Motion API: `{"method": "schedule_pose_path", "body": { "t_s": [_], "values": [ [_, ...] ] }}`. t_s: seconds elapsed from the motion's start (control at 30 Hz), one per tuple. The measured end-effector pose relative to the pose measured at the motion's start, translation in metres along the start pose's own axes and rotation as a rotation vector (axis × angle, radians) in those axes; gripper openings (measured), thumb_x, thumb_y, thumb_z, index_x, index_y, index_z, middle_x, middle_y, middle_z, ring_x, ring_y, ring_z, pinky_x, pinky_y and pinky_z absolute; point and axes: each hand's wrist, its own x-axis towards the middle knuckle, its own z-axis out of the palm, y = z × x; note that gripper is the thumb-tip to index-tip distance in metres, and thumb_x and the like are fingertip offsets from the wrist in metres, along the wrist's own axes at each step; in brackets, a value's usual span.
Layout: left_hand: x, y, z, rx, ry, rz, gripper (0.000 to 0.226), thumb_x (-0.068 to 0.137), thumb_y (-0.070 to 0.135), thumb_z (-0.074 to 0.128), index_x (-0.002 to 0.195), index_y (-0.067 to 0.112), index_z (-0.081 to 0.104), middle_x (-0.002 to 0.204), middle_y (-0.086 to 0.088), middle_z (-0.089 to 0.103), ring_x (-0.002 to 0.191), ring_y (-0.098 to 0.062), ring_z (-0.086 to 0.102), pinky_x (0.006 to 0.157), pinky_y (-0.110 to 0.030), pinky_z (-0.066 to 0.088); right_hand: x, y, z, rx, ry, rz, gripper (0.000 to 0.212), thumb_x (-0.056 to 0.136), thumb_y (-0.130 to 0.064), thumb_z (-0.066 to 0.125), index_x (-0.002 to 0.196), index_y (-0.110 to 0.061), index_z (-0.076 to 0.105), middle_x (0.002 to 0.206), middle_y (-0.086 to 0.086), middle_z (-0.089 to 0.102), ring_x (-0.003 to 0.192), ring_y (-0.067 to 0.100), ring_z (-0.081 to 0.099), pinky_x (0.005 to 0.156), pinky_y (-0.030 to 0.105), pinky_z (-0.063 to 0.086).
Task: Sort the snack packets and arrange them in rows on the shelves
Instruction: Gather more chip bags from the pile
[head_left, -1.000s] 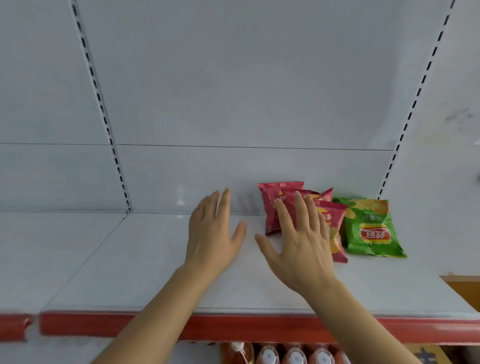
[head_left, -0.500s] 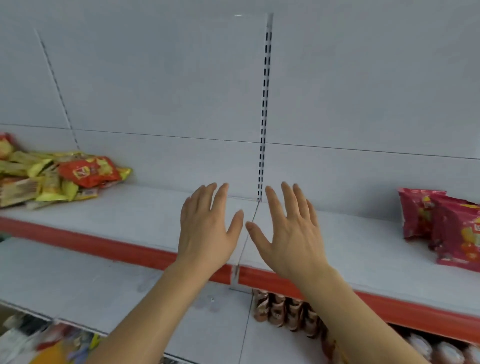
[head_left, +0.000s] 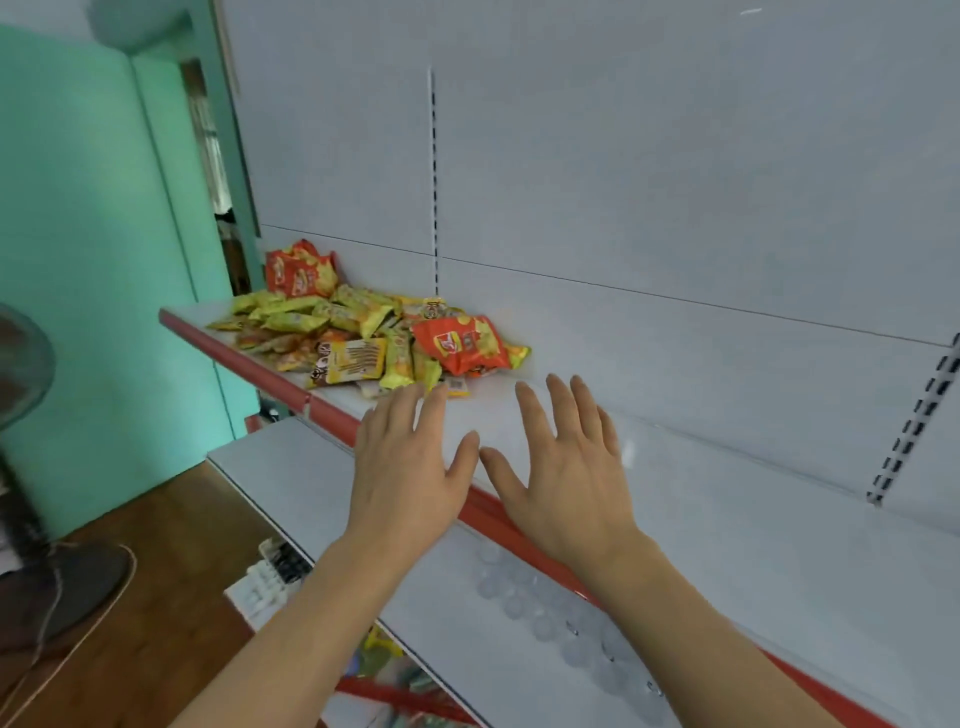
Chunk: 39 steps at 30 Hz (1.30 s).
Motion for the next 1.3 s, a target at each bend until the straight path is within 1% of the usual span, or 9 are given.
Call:
{"method": "schedule_pose_path", "body": {
  "t_s": [0.23,0.6,0.7,0.83,0.93,1.0,1.07,1.17,1.3],
  "values": [
    [0.078,-0.074,0.017,0.061,-0.057,-0.057,0.071,0.096,0.059,0.031,0.149,0.015,0.047,0.147,-0.009,0.053,0.14,-0.032,0.045,0.114,-0.053,0.039,0.104,-0.018,0.072,0.001,-0.037,-0.032,0.076,0.091,-0.064,0.034,0.15,-0.016,0.041,0.153,0.018,0.042,0.146,0.042,0.03,0.113,0.059,0.033],
    [0.174,-0.145,0.088,0.005,-0.232,0.139,0.063,0.105,0.049,0.038,0.159,0.016,0.034,0.162,-0.006,0.039,0.151,-0.027,0.031,0.124,-0.048,0.024,0.195,0.003,0.171,-0.252,-0.275,0.055,0.086,0.095,-0.046,0.055,0.16,-0.021,0.005,0.167,0.01,0.005,0.153,0.037,0.004,0.122,0.054,0.013],
    [0.198,-0.158,0.104,0.01,-0.339,0.241,0.067,0.107,0.053,0.032,0.164,0.019,0.02,0.168,-0.004,0.026,0.156,-0.025,0.018,0.127,-0.047,0.016,0.205,0.003,0.185,-0.341,-0.271,0.08,0.079,0.087,-0.043,0.069,0.155,-0.027,0.031,0.162,0.01,0.027,0.148,0.041,0.025,0.116,0.059,0.026],
    [0.219,-0.169,0.114,-0.047,-0.435,0.346,0.072,0.107,0.057,0.027,0.165,0.017,0.014,0.169,-0.005,0.026,0.157,-0.023,0.018,0.129,-0.042,0.011,0.213,0.008,0.187,-0.386,-0.083,0.029,0.045,0.072,-0.028,0.084,0.116,-0.026,0.074,0.121,0.01,0.069,0.114,0.042,0.063,0.095,0.06,0.05],
    [0.231,-0.174,0.114,-0.26,-0.387,0.341,0.075,0.106,0.057,0.033,0.165,0.017,0.01,0.172,-0.004,0.017,0.158,-0.021,0.015,0.128,-0.039,0.016,0.21,0.008,0.182,-0.337,0.136,-0.03,0.029,0.086,-0.027,0.062,0.109,-0.018,0.076,0.117,0.01,0.071,0.112,0.042,0.064,0.093,0.058,0.051],
    [0.237,-0.171,0.11,-0.495,-0.304,0.261,0.083,0.101,0.059,0.044,0.165,0.02,0.008,0.172,0.0,0.016,0.157,-0.017,0.018,0.125,-0.037,0.028,0.211,0.0,0.175,-0.304,0.261,-0.011,0.026,0.083,-0.017,0.065,0.106,-0.012,0.076,0.117,0.011,0.071,0.111,0.041,0.065,0.093,0.058,0.05],
    [0.242,-0.166,0.104,-0.717,-0.308,0.163,0.086,0.095,0.064,0.053,0.163,0.023,0.018,0.162,0.012,0.033,0.147,-0.007,0.035,0.114,-0.025,0.038,0.217,-0.013,0.172,-0.283,0.352,0.013,0.025,0.083,-0.015,0.066,0.107,-0.012,0.074,0.122,0.012,0.069,0.115,0.04,0.063,0.097,0.061,0.046],
    [0.248,-0.162,0.101,-0.995,-0.354,0.099,0.058,0.089,0.063,0.064,0.137,0.035,0.049,0.121,0.027,0.065,0.112,0.009,0.062,0.089,-0.01,0.048,0.231,-0.037,0.174,-0.222,0.405,-0.005,0.029,0.092,-0.023,0.056,0.112,-0.012,0.074,0.133,0.013,0.064,0.126,0.041,0.056,0.103,0.062,0.041],
    [0.259,-0.177,0.102,-1.196,-0.211,-0.128,0.041,0.097,0.047,0.065,0.133,0.032,0.054,0.113,0.015,0.071,0.102,-0.001,0.07,0.086,-0.025,0.059,0.248,-0.071,0.192,-0.075,0.378,-0.096,0.028,0.095,-0.018,0.061,0.121,-0.011,0.071,0.137,0.014,0.06,0.134,0.042,0.049,0.102,0.061,0.043]
  ]
}}
